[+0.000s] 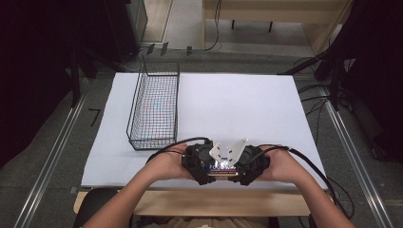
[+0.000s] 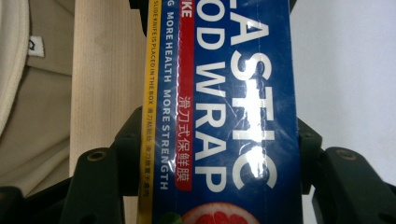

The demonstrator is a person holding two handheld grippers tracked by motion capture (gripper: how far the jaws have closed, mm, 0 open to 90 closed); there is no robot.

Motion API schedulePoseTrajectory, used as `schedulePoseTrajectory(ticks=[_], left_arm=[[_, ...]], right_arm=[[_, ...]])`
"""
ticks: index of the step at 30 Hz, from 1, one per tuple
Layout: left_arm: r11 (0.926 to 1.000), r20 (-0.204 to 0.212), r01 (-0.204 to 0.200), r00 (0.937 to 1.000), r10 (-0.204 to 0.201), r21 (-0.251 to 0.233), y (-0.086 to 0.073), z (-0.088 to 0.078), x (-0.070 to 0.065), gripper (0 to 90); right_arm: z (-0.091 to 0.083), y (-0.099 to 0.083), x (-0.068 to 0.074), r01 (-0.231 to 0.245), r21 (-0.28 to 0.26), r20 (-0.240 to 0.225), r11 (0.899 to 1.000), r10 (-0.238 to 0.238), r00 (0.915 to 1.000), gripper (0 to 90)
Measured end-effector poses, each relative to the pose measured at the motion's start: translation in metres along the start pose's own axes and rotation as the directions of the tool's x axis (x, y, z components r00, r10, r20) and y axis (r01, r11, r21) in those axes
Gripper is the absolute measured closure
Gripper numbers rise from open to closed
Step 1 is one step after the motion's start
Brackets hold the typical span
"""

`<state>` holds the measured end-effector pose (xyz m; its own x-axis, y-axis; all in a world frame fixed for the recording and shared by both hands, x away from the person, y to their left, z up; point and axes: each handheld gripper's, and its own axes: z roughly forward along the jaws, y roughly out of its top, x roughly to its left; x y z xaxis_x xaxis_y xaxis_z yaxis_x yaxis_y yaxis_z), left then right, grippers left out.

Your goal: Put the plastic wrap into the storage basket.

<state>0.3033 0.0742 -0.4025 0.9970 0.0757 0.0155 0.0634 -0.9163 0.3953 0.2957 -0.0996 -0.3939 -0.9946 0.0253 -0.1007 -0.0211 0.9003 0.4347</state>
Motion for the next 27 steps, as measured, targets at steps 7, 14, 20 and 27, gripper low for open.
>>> schedulePoseTrajectory(ticks=[7,14,20,27], left_arm=[[0.9992,-0.001,-0.038,0.9993,0.038,-0.012,0.000,-0.001,-0.008,39.5],[0.9988,-0.011,-0.048,0.9988,0.048,0.004,0.001,-0.004,-0.015,40.1],[0.9999,0.009,-0.011,0.9999,0.011,0.009,-0.003,-0.009,-0.020,40.3],[0.9996,0.013,0.028,0.9995,-0.028,0.007,-0.008,-0.013,-0.016,40.2]], right_arm=[[0.003,-0.004,-0.001,0.009,-0.020,-0.043,1.000,-0.009,0.9990,40.2],[0.002,-0.007,0.000,0.014,-0.055,-0.063,0.998,-0.017,0.9979,38.8],[-0.004,-0.010,-0.001,-0.001,-0.115,-0.106,0.993,-0.011,0.9943,29.2],[-0.007,-0.021,-0.005,-0.033,-0.151,-0.085,0.988,0.021,0.9962,22.4]])
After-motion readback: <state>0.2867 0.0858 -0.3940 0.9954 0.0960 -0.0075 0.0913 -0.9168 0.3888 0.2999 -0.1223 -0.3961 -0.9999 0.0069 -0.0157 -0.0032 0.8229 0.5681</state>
